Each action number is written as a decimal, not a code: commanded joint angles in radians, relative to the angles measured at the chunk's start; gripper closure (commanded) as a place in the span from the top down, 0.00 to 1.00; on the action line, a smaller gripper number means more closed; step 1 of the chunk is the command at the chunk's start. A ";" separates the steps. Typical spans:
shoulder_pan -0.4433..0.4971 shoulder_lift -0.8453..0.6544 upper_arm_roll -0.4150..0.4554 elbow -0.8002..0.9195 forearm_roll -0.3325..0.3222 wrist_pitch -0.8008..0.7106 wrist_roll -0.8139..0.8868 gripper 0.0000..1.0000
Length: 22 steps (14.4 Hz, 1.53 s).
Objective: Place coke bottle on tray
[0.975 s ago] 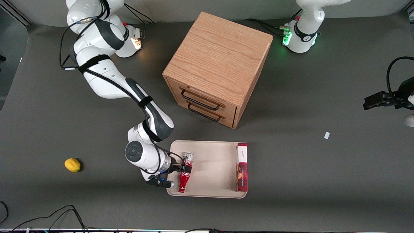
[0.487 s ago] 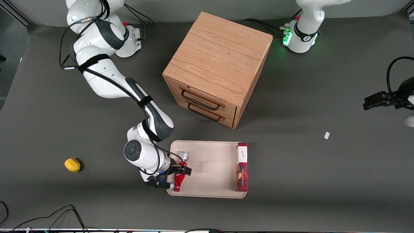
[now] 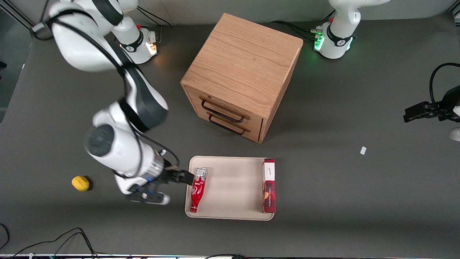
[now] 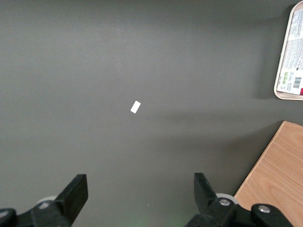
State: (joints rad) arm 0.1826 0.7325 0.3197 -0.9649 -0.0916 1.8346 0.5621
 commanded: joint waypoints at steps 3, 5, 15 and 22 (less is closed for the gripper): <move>-0.086 -0.293 -0.057 -0.066 0.004 -0.455 -0.033 1.00; -0.110 -0.417 -0.114 -0.127 0.048 -0.552 -0.098 1.00; -0.098 -0.932 -0.309 -0.779 0.132 -0.403 -0.229 1.00; -0.098 -0.895 -0.312 -0.727 0.124 -0.431 -0.231 1.00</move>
State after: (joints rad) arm 0.0801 -0.1747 0.0162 -1.7118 0.0147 1.4148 0.3468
